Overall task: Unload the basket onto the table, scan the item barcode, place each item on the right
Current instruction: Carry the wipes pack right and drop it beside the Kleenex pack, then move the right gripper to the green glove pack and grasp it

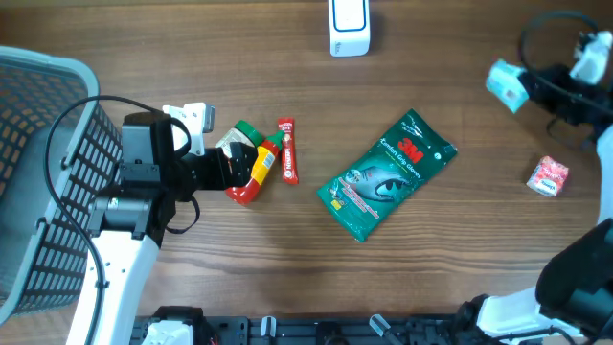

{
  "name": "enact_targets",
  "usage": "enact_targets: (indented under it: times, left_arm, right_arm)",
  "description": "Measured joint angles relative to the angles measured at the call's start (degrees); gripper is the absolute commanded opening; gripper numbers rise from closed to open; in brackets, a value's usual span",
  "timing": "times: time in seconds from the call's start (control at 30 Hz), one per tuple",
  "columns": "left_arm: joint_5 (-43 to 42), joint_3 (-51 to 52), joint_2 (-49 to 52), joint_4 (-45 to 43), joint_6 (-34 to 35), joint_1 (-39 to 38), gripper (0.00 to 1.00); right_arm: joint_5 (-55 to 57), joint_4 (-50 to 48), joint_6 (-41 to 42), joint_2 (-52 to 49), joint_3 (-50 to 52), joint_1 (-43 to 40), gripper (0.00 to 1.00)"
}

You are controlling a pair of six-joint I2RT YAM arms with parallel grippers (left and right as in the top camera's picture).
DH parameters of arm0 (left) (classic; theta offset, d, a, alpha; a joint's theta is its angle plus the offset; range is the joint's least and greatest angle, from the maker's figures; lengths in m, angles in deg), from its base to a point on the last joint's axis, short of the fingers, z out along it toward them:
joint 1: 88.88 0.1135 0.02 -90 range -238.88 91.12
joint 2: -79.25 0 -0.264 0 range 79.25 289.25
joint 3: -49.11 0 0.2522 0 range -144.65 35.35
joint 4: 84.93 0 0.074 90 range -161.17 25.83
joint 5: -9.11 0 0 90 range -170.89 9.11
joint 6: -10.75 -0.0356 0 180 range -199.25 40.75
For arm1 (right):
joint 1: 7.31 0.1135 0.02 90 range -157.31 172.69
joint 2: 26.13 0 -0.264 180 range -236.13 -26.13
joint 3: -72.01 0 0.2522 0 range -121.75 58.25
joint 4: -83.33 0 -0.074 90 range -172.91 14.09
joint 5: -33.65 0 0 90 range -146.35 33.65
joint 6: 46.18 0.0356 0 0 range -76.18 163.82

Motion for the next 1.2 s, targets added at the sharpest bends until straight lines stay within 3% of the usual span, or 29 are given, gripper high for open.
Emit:
enact_targets:
  times: [0.1, 0.27, 0.3, 0.33, 0.37, 0.6, 0.77, 0.83, 0.93, 0.97, 1.1, 1.2]
  left_arm:
    - [0.0, 0.0, 0.0, 0.0, 0.0, 0.0, 1.00]
    - [0.0, 0.0, 0.0, 0.0, 0.0, 0.0, 1.00]
    - [0.0, 0.0, 0.0, 0.0, 0.0, 0.0, 1.00]
    - [0.0, 0.0, 0.0, 0.0, 0.0, 0.0, 1.00]
    - [0.0, 0.0, 0.0, 0.0, 0.0, 0.0, 1.00]
    - [0.0, 0.0, 0.0, 0.0, 0.0, 0.0, 1.00]
    - [0.0, 0.0, 0.0, 0.0, 0.0, 0.0, 1.00]
    - [0.0, 0.0, 0.0, 0.0, 0.0, 0.0, 1.00]
    - [0.0, 0.0, 0.0, 0.0, 0.0, 0.0, 1.00]
    - [0.0, 0.0, 0.0, 0.0, 0.0, 0.0, 1.00]
    - [0.0, 0.0, 0.0, 0.0, 0.0, 0.0, 1.00]
    - [0.0, 0.0, 0.0, 0.0, 0.0, 0.0, 1.00]
  right_arm:
    - [2.2, -4.3, 6.2, -1.2, 6.3, -5.5, 0.04]
    - [8.2, -5.4, 8.5, -1.6, 9.6, -13.0, 0.04]
    - [9.9, -5.0, 8.7, -1.6, 9.6, -13.4, 0.35]
    - [10.7, -4.9, 8.9, -1.6, 9.6, -13.4, 0.75]
    - [11.2, -4.6, 9.7, -1.6, 9.6, -13.4, 1.00]
    - [3.5, -3.2, 11.9, 0.8, 9.6, -13.4, 1.00]
    - [1.8, 0.1, 10.4, 21.6, 9.5, -6.1, 1.00]
    - [3.6, 5.6, 8.9, 26.8, 9.5, 1.9, 1.00]
    - [9.7, 12.7, 7.7, 26.7, 9.5, 14.5, 1.00]
    - [13.4, 15.7, 7.7, 25.4, 9.6, 22.2, 1.00]
    - [22.2, 17.9, 14.1, 18.7, 9.5, 40.4, 1.00]
    - [18.6, 17.1, 19.5, 11.5, 9.6, 45.5, 1.00]
